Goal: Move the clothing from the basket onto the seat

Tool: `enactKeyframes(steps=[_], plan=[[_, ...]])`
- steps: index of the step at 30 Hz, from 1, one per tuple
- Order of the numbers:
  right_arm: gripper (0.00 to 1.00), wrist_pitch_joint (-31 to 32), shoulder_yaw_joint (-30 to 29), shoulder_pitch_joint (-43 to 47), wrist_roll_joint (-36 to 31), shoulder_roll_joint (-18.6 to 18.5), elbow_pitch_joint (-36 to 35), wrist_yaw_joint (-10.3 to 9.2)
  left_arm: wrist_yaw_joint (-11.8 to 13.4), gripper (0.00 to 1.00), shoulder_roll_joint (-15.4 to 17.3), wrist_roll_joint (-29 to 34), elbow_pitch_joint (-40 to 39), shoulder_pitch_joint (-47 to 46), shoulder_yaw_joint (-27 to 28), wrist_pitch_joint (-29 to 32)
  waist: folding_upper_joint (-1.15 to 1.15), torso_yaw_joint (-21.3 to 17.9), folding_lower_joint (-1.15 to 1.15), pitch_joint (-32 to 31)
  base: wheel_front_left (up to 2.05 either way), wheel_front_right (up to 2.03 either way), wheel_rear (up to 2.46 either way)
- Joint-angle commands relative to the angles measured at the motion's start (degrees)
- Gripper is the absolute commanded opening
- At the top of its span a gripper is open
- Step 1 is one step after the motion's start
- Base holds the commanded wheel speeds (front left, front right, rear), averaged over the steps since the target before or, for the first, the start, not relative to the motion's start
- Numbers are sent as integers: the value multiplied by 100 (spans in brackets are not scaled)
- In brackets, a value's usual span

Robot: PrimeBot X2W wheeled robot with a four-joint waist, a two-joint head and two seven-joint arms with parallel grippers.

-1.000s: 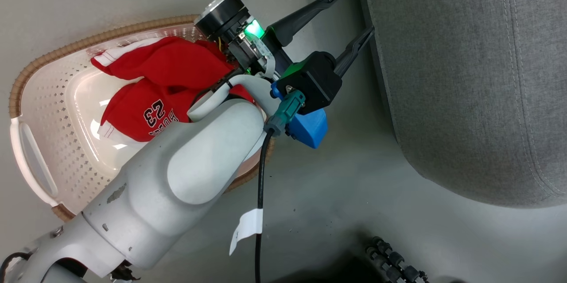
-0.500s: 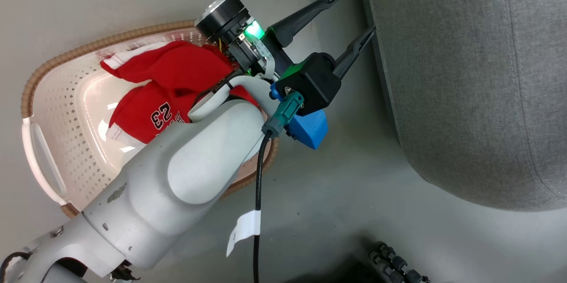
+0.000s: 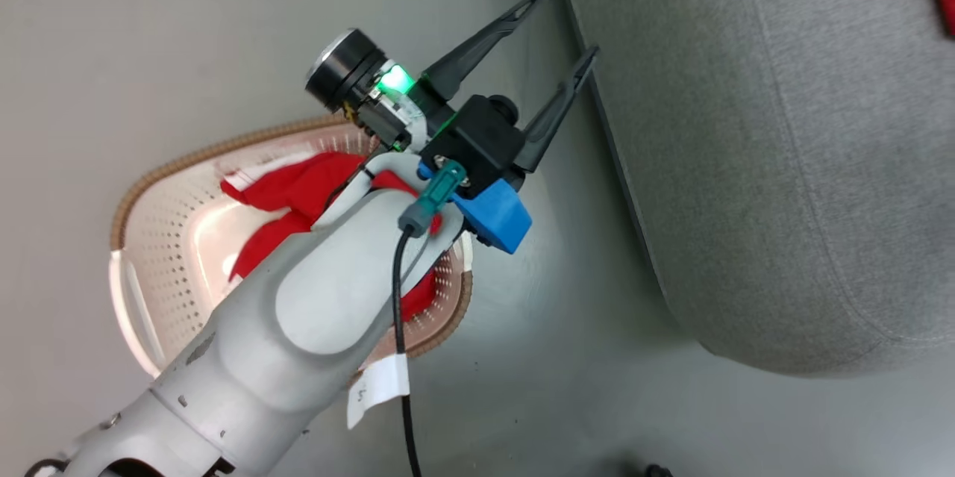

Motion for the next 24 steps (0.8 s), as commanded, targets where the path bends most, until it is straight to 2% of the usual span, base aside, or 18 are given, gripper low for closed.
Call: enactKeyframes(steps=[1, 12, 24], plan=[[100, -2, 164, 223, -75, 78, -193, 0, 86, 100, 12, -80, -2, 168, 127, -38, 0, 102, 0, -487, 0, 0, 0], [100, -3, 1289, 804, -20, 233, -743, 1, 449, 100, 185, -214, -674, 1258, 1241, -47, 0, 620, 0, -1574, 0, 0, 0], [100, -3, 2221, 1151, -9, 504, -937, 1, 455, 100, 85, -27, -1043, 2387, 2438, -47, 0, 1222, 0, -2351, 0, 0, 0]])
